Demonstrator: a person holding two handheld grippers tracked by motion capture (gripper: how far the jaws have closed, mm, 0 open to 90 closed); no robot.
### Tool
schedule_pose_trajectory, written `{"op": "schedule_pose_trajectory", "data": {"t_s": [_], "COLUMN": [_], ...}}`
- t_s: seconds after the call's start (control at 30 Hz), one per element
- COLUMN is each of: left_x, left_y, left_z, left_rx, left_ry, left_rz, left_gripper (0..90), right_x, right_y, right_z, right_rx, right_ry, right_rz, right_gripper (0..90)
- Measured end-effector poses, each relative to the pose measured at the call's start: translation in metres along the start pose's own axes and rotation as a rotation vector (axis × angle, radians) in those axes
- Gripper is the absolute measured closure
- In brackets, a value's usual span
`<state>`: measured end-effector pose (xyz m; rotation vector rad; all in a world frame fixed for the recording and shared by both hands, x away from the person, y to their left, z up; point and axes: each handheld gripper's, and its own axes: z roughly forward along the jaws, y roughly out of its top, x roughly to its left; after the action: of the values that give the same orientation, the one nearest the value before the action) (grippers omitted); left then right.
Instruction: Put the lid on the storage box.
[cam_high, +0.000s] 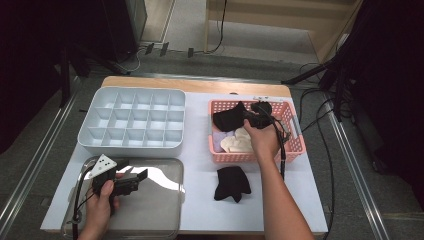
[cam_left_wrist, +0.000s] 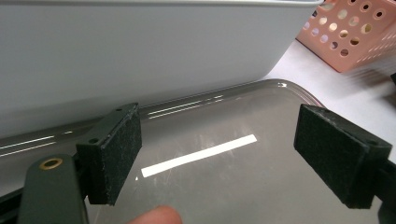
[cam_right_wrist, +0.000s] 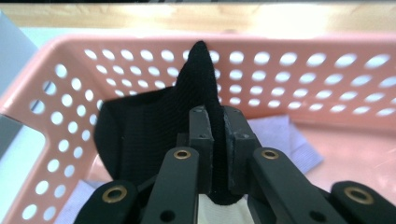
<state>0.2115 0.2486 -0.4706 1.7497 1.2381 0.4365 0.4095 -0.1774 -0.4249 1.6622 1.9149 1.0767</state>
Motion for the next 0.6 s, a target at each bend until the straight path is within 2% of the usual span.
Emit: {"op": "schedule_pose_trajectory", "data": {"t_s": [0.07,0.2,0.27,0.4,0.6], "left_x": [0.000,0.000,0.000,-0.001,-0.001], "left_y": [0.000,0.000,0.000,0.000,0.000], "left_z": [0.000,0.000,0.000,0.000,0.000], "left_rx": [-0.002,0.000,0.001,-0.002,0.000], "left_ry": [0.000,0.001,0.002,0.004,0.008], "left_rz": [0.001,0.002,0.003,0.009,0.011], "left_gripper": [16.2,16.2,16.2,16.3,16.2], "right_x": [0.002,0.004,0.006,0.011,0.020], "right_y": [0.004,0.006,0.004,-0.002,-0.011], "right_z": [-0.009,-0.023,-0.032,-0.051,-0.077], "right_rx": [-0.004,-0.014,-0.030,-0.060,-0.106], "right_ry": [-0.001,0.007,0.035,0.065,0.139], "right_rz": [0.033,0.032,0.050,0.052,0.062], "right_gripper": [84.8,84.8,84.7,84.7,84.6]}}
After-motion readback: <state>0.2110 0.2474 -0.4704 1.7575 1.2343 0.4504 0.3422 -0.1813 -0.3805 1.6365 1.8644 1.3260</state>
